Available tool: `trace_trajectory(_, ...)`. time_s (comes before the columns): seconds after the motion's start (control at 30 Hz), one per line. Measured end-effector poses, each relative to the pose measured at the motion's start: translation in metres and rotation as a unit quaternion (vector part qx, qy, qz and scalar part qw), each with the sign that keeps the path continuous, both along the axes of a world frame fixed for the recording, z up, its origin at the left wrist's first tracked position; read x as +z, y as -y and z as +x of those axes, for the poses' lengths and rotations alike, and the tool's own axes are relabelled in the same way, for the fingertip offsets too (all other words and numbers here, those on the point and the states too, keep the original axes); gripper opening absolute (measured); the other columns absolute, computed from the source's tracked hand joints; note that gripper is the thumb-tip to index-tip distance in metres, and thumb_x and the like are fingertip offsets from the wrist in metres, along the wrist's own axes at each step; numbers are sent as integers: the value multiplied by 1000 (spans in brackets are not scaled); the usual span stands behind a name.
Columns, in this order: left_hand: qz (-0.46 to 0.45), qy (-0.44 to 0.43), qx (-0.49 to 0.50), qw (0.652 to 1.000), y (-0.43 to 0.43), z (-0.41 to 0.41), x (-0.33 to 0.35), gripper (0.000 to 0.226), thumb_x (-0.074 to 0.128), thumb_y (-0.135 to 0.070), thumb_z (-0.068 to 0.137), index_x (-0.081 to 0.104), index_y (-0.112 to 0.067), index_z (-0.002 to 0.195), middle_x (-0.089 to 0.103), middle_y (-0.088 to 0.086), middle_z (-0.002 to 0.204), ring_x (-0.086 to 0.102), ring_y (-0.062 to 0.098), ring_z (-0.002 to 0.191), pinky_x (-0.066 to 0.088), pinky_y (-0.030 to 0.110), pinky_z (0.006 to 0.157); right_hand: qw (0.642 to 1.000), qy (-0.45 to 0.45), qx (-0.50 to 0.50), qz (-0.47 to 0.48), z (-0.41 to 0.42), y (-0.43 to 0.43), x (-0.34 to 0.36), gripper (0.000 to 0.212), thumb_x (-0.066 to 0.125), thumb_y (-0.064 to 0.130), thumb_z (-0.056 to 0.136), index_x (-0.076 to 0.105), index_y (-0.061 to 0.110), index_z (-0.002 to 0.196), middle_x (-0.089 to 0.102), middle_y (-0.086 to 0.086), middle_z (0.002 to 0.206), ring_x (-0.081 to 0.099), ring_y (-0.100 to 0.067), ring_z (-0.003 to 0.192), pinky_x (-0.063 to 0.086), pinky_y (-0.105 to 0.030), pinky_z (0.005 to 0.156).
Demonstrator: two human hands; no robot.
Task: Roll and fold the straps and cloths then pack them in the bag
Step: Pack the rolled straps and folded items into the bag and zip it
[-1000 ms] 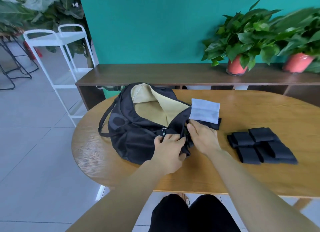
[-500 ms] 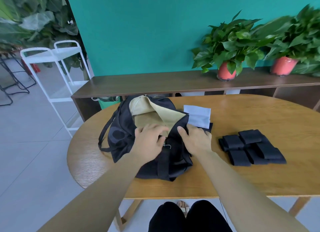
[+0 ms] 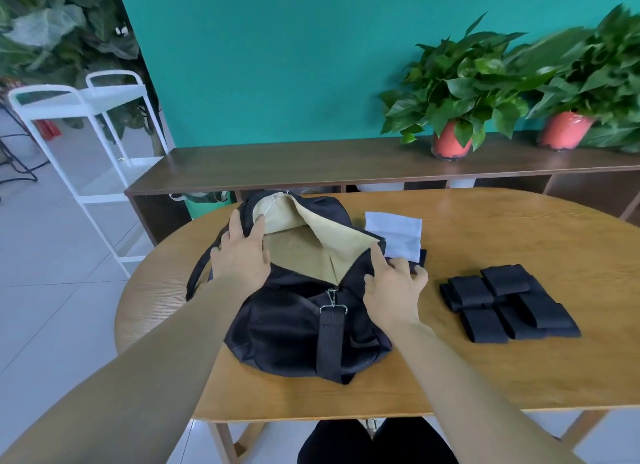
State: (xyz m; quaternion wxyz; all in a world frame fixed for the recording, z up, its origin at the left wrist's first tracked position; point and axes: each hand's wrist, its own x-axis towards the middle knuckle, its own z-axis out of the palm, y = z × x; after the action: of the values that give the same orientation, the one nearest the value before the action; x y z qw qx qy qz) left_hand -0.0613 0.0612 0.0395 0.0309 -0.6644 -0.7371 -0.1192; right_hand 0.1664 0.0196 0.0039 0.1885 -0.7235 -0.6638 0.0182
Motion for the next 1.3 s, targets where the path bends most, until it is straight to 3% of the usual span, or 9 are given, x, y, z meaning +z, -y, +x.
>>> trace_trajectory(0.3,-8,-39,-23,999,28,12,-1,66,47,-23,91,17,-24,149,16,6,154,40,29,123,44,39,85,999,-51,13,-10,41,33,-11,55,41,19,97,23,20,149,41,6,94,34,-13,119,9,-43,108)
trace_trajectory(0.47,-29,-36,-24,999,38,19,-1,71,54,-24,86,19,-23,148,17,5,153,38,29,126,45,39,85,998,-45,6,-31,47,42,-14,53,43,27,97,28,26,148,49,8,96,31,-13,124,8,-46,109)
trace_trajectory(0.57,-20,-30,-23,999,36,16,3,66,54,-29,86,24,-25,145,22,7,151,41,29,122,45,40,87,998,-4,-48,27,43,35,-7,41,53,38,90,54,25,130,57,0,110,36,-26,121,18,-52,103)
trace_trajectory(0.67,31,-50,-32,998,31,14,8,53,51,-33,87,36,-28,138,21,6,152,39,28,121,38,42,93,990,37,-32,129,30,16,5,26,68,29,79,72,17,101,58,-14,119,43,-37,116,21,-55,96)
trace_trajectory(0.77,65,-62,-39,995,26,13,10,46,51,-30,87,46,-31,133,19,4,153,33,28,125,31,43,97,992,69,82,67,10,-8,18,22,54,33,88,69,32,105,36,-6,146,21,-29,136,6,-50,101)
trace_trajectory(0.9,59,-68,-52,995,18,14,8,53,54,-23,85,45,-32,136,17,3,154,24,27,132,28,44,99,978,106,156,-92,-8,-38,18,30,38,36,93,64,34,108,14,-8,155,-4,-28,141,-5,-57,108)
trace_trajectory(1.03,29,-68,-50,996,15,16,3,67,58,-18,79,35,-32,141,10,0,156,20,25,133,29,42,97,972,151,119,-135,-12,-57,15,34,35,26,95,49,19,126,34,-6,135,13,-29,133,-1,-60,110)
trace_trajectory(1.17,-10,-117,-59,991,13,13,3,76,59,-20,78,27,-29,146,11,-5,157,22,23,133,29,41,95,984,114,68,-120,-9,-63,11,40,39,8,86,46,13,125,30,-5,133,18,-26,129,0,-61,111)
trace_trajectory(1.3,-58,-154,-72,984,16,13,1,80,55,-19,79,18,-27,150,11,-5,158,22,21,134,26,40,97,983,114,57,-135,-10,-62,1,47,40,5,82,42,12,129,30,-5,130,20,-27,127,4,-60,111)
